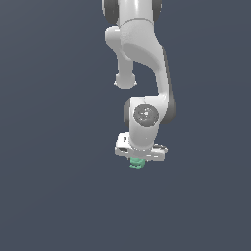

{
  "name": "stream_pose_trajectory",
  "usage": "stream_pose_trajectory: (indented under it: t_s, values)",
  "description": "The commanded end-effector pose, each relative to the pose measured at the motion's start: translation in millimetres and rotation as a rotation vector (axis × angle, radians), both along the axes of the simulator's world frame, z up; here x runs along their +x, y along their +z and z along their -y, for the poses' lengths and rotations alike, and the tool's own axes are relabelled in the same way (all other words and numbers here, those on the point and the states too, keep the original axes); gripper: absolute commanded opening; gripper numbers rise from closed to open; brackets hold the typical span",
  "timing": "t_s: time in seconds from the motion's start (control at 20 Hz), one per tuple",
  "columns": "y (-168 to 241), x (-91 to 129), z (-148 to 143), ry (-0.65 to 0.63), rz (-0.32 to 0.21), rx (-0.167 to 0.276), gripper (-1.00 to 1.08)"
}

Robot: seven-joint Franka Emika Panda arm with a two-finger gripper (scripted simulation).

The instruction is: Pick up the object and move it to a goal position.

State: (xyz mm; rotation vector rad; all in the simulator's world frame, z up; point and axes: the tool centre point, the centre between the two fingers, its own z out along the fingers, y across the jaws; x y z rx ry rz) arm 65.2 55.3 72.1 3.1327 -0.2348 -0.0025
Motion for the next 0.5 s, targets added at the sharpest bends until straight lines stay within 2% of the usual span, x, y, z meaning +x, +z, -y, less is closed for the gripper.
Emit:
stream_pose_trajectory:
  t_s: [0.0, 0.45]
  values:
    - [18.3, -1.0, 10.3, -0.001, 0.002, 0.0, -1.0]
    - [103.0, -6.3, 57.6, -0.001, 0.002, 0.001, -1.0]
